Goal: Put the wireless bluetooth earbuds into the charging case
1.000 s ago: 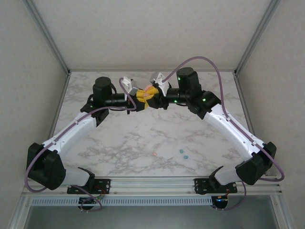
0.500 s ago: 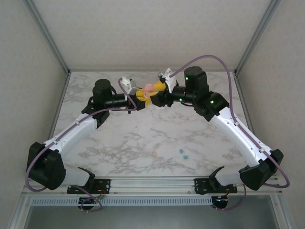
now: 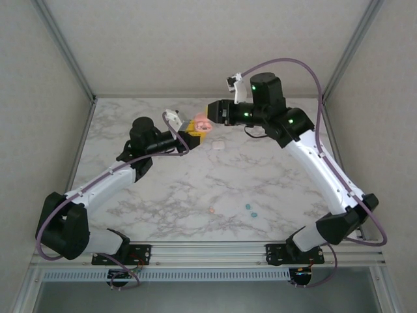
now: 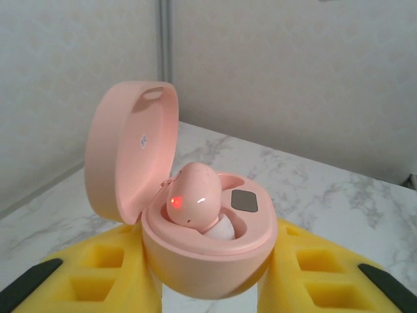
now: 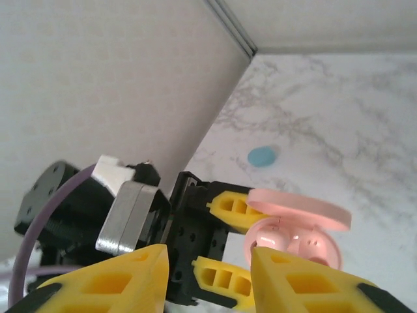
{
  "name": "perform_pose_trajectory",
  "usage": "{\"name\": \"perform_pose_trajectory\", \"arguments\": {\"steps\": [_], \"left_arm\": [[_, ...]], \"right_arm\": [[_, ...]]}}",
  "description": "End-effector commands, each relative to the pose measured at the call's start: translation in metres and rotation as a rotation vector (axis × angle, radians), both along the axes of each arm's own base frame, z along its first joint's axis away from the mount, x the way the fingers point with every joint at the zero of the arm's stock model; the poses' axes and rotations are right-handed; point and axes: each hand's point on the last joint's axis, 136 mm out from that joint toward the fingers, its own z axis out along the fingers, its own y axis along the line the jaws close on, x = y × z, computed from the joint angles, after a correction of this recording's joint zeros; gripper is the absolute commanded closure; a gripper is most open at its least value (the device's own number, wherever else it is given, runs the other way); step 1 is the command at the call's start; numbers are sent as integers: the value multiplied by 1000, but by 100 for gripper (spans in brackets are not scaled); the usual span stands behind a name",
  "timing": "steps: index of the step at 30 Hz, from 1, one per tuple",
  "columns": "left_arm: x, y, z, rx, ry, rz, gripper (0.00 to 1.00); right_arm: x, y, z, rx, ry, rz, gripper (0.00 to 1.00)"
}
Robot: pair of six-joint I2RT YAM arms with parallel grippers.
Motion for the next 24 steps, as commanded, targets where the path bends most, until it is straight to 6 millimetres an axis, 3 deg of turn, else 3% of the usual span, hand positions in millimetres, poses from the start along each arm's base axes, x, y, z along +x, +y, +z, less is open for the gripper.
{"name": "perform_pose_trajectory", "arguments": {"steps": [1,6,19,24], "left_arm": [[6,3,20,-49,-93,65,85],[7,2,18,-46,-104,72,85],[7,-2,16,-28,-106,67,85],[7,-3,18,-26,-108,69,85]], "right_arm": [[-6,-1,-26,-31,236,-92,63],[3,7,-43,-67,276,-137,64],[24,23,-51,-133,265,-177,66],[23,27,-53,-142,265,-163,70]]}}
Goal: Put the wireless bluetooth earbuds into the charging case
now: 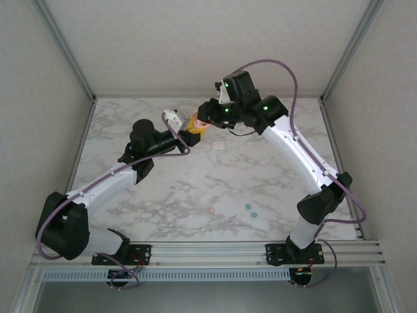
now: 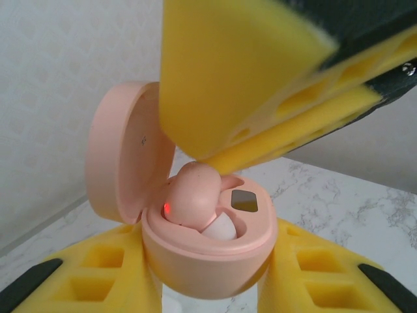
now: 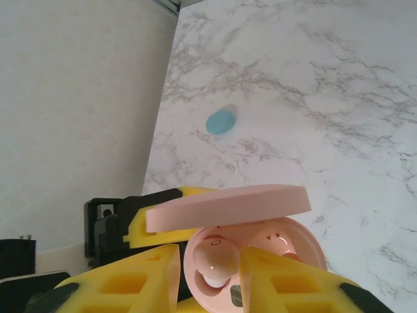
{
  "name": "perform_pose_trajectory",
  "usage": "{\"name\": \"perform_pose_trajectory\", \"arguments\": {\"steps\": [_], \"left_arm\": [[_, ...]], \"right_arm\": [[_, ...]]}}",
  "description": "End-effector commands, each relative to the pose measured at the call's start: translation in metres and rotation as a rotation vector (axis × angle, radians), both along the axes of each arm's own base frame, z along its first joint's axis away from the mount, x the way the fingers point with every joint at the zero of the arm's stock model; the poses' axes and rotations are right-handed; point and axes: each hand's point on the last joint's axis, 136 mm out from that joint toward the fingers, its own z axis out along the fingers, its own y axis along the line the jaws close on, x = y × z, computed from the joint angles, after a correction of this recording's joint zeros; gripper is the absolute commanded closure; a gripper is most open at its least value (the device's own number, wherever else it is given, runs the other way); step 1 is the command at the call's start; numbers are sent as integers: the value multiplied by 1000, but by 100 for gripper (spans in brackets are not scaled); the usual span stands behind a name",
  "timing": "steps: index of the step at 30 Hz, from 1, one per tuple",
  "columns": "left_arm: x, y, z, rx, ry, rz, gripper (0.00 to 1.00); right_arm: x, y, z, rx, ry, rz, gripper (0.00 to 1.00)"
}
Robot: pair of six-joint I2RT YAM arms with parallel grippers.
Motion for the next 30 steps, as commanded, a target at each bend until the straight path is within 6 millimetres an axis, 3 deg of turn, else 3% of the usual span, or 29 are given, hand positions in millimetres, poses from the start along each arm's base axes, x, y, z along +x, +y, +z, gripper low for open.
{"name": "perform_pose_trajectory", "arguments": {"steps": [1,15,20,25,30], "left_arm": [[-1,-4,9,-8,-37,-1,85],[0,-7,11,-10,-34,-7,85],[1,-6,12,-10,-36,4,85],[2,-5,13,-13,-37,6,85],[3,-4,12,-17,-34,14,85]], "right_arm": [[-3,4,1,-16,0,6,71],[5,13,-15,-71,-3,26,71],[2,17,-22,-108,-3,51,75],[-3,16,-20,-113,-40,97,78],[-12,15,-5,-92,-88,144,71]]}}
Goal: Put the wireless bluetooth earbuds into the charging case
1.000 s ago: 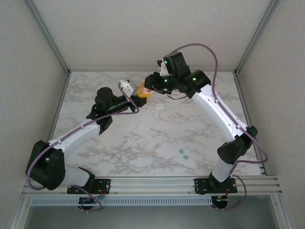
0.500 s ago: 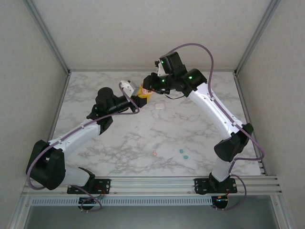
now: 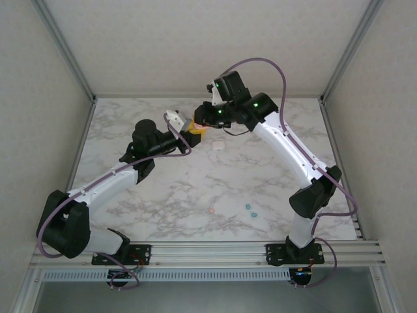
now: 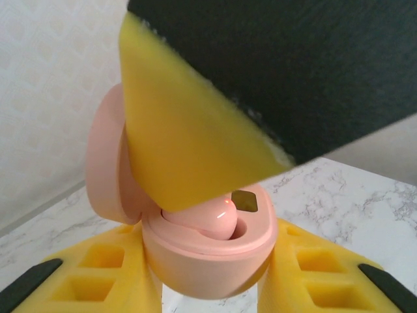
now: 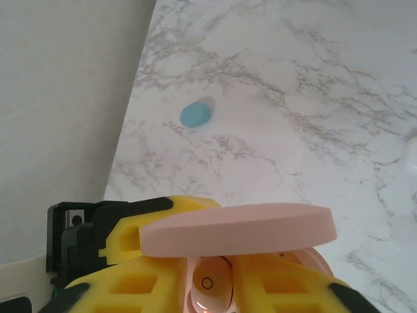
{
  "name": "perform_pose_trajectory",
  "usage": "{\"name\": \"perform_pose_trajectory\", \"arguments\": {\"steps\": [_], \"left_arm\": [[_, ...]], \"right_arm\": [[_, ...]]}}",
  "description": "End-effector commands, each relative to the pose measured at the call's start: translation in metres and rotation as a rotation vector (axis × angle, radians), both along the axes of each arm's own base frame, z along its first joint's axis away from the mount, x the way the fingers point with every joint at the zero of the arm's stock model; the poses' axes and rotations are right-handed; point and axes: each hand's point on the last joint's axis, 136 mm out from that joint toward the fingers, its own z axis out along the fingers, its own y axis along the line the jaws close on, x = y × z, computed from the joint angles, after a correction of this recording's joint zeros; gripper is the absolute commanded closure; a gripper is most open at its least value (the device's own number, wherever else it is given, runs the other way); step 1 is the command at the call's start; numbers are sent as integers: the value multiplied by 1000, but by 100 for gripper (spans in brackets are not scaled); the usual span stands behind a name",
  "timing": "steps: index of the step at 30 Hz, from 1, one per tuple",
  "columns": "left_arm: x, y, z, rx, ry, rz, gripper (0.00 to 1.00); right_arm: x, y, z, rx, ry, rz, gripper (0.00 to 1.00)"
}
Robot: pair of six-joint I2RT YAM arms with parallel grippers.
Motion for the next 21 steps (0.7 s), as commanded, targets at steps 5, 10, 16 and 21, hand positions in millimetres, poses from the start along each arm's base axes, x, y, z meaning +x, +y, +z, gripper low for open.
{"name": "perform_pose_trajectory", "arguments": {"steps": [5,10,16,21], "left_arm": [[0,4,22,-44,-68,15,86],[-2,11,19,-39,-61,28,86],[-6,29,22,-55,-48,100,86],[-21,45,27,-51,-34,151,86]], "right_arm": [[-35,-12,36,33,-105,93,65],[-51,-33,57,68,-190,93,59],[-52,-99,30,-85,-210,-97,61],[-70,-135,-47,-170,-27,-151,63]]}}
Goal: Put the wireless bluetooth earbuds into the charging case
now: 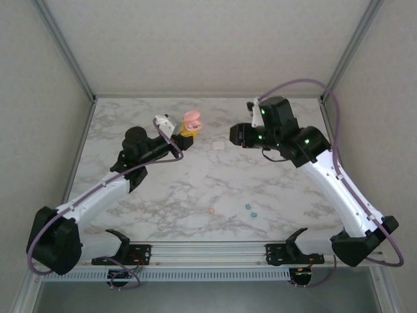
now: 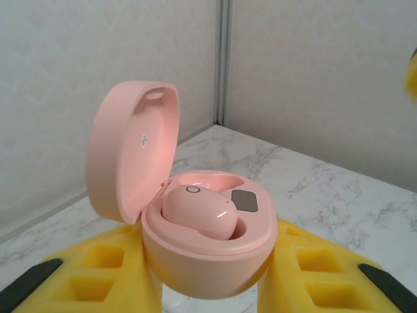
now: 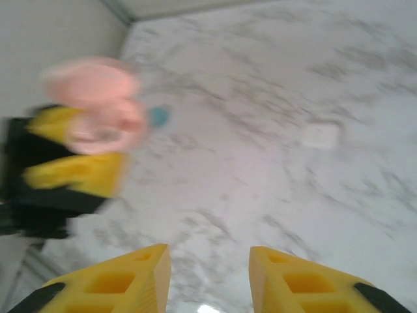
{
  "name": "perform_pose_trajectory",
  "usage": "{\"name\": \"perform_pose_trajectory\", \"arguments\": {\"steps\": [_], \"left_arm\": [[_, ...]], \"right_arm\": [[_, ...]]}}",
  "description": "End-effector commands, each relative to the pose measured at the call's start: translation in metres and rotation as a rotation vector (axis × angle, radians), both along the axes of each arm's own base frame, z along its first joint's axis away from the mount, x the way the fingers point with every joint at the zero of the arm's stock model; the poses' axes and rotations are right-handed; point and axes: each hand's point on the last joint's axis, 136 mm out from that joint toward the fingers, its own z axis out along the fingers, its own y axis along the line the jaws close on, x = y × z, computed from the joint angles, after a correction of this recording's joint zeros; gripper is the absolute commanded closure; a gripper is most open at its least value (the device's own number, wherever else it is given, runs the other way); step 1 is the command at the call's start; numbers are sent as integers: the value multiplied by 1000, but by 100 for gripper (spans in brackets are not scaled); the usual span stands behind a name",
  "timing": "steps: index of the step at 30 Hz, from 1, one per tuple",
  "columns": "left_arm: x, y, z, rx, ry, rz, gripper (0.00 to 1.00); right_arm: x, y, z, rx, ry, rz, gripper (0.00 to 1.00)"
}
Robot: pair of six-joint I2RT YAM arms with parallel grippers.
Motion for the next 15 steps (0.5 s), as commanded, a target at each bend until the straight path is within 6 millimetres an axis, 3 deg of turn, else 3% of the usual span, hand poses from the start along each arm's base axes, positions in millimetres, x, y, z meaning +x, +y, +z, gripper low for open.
{"name": "perform_pose_trajectory", "arguments": {"steps": [1,4,7,9,12,15], "left_arm": [[-9,17,17,-28,-7,64,86],[-14,28,34,-53,4,109,86],[-14,32,40,-22,58,131,85],[-14,34,46,-26,79,140,85],[-21,40,52,-43,87,157,85],[-38,46,52,-65,43,140,85]], "right_arm": [[-13,-10,-62,-78,158,-1,63],[-37,7,-101,-76,326,110,63],[-61,11,-150,-158,515,124,65],[-81,12,-169,-197,662,81,61],[-109,35,-192,-153,732,103,56],[-122,51,-224,-163,702,108,54]]}}
